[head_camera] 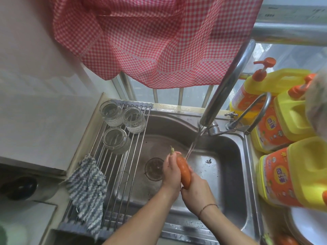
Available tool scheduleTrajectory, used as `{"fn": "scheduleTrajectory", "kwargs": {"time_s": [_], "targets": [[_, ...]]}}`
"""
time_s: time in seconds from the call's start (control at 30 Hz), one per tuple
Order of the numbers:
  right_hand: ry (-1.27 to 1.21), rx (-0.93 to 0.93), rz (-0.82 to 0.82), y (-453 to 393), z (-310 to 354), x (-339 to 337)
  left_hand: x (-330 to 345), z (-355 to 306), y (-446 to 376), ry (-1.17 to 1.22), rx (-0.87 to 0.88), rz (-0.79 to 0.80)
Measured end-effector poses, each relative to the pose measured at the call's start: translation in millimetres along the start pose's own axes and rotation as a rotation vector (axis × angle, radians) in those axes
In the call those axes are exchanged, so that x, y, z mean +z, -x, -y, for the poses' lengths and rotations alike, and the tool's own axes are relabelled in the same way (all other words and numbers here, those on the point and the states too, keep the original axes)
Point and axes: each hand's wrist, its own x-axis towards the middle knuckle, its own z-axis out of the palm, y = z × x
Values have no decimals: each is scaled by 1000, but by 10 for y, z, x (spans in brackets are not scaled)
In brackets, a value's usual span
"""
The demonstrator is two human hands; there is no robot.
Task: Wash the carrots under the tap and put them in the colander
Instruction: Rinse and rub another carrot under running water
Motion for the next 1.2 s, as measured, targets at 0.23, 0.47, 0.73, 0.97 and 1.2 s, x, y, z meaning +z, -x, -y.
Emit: {"fn": "scheduleTrajectory", "kwargs": {"time_s": [0.23,0.47,0.73,0.97,1.2], "targets": [[3,30,-27,-11,-52,-14,-19,41,31,-81,72,139],[-40,-24,-15,-9,-22,31,48,8,23,49,7,-32],[-396,187,204,-79,-134,-68,-174,24,97,-336,112,307],[-587,247,289,-55,-79,-97,-189,44,108,-154,116,401],[-565,211,256,-32,-22,-98,-44,-97,139,63,60,234]]}}
